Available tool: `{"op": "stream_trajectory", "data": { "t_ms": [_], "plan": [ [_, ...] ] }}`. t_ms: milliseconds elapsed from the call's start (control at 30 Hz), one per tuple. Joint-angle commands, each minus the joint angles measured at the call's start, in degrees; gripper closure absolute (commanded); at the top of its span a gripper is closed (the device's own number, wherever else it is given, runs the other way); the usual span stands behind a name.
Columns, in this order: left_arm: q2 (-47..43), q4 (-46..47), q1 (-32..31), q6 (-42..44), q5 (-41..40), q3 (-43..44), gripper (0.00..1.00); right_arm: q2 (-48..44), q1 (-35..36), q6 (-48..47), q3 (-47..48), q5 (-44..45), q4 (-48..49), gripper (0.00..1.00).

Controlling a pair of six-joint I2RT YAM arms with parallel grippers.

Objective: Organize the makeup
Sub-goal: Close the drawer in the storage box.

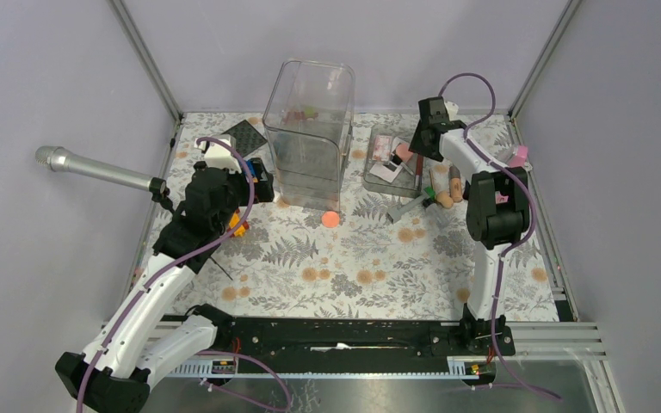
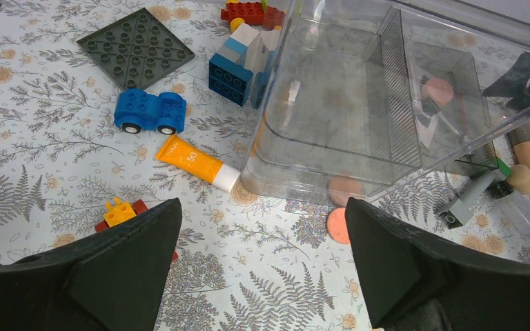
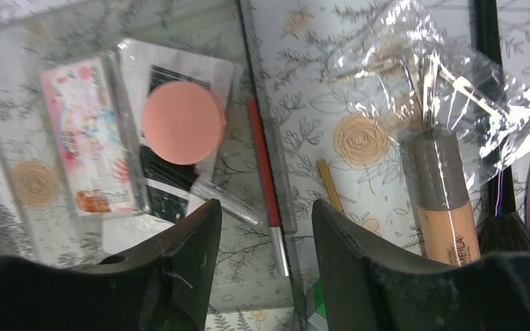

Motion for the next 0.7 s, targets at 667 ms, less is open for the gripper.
{"op": "stream_trajectory", "data": {
  "t_ms": [667],
  "plan": [
    [-0.2,2.5,0.3,0.5,0.2,0.1,0.01,-2.1,-0.6,0.1,-9.2,-3.7,2.0,0.77]
  ]
}}
